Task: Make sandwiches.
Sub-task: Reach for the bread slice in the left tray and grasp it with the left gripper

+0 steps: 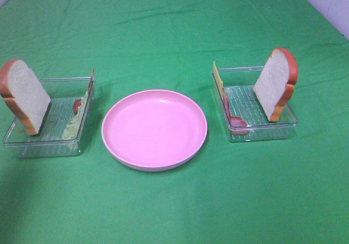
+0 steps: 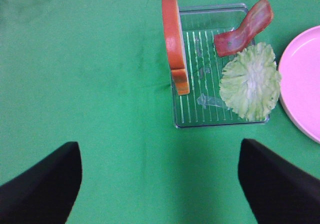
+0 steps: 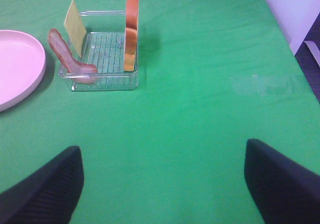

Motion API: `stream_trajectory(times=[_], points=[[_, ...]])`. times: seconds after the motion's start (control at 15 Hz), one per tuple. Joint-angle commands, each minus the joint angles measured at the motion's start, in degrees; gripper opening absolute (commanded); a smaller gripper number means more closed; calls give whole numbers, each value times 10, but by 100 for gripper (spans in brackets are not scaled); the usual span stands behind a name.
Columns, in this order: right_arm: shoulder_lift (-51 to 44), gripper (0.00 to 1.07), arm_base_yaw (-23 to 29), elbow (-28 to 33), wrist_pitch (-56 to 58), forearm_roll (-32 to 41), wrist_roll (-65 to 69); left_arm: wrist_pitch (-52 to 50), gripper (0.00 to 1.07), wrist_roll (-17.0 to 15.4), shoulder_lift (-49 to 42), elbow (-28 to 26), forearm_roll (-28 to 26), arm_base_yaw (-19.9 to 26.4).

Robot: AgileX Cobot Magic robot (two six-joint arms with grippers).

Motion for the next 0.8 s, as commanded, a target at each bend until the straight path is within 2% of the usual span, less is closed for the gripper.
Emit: stream_trajectory(times=[0.07,0.27,0.47,0.8], points=[[-8,83,-5,1,-4,0,-2,-5,80,-5,119,-52,-6,2],[-8,83,-5,1,-4,0,-2,-11,80,0,277,-131,-6,2],[-8,83,-5,1,-4,0,-2,-20,80,0,383,-183,-6,2],[-8,83,-5,1,-4,0,-2,-95,80,1,476,-198,-20,-1]])
